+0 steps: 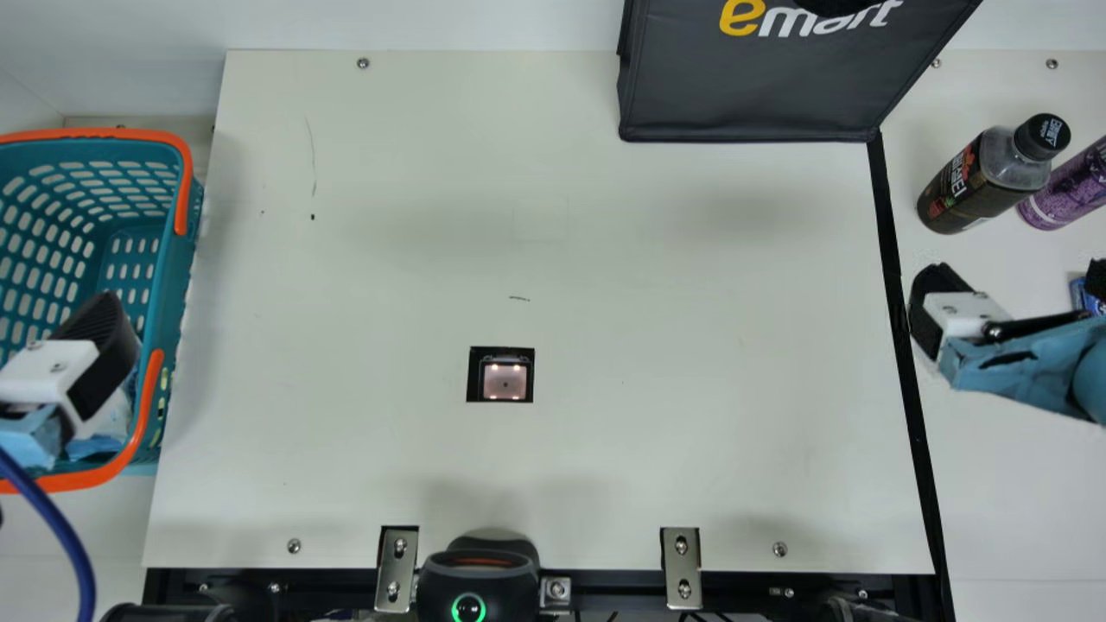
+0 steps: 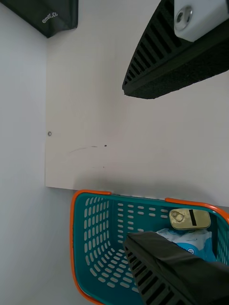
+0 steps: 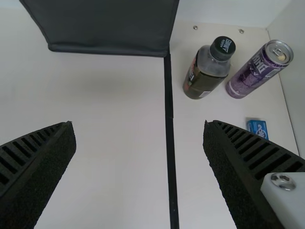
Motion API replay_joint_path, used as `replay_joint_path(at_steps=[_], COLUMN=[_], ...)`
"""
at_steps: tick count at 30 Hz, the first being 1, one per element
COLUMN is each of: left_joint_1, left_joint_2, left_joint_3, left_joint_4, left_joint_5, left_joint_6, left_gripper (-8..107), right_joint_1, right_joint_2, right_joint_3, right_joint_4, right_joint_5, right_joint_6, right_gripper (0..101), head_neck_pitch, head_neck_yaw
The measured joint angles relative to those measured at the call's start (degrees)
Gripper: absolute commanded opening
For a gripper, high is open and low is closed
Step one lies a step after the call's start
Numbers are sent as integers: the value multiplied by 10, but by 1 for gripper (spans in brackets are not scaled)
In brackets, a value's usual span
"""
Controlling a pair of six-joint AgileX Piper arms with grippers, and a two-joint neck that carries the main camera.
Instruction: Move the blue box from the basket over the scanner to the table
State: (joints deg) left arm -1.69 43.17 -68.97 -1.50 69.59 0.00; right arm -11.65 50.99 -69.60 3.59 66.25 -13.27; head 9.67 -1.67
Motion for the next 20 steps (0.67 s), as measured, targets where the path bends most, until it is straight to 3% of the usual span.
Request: replay_joint_path(at_steps=[13,20], left_joint_1=[0,0], left_joint_2=[0,0], left_joint_3=[0,0], left_joint_4=[0,0], left_joint_5=[0,0], left_joint_6=[0,0], left_gripper=[90,90], right_joint_1=[120,125], right_joint_2=[-84,-87], right_joint_3=[-1,-1], right_joint_4=[-42,-42], right_joint_5=[36,36], right_joint_6=[129,133], right_gripper=[95,95], head_neck_pitch=[-1,0], head_neck_yaw=[0,0])
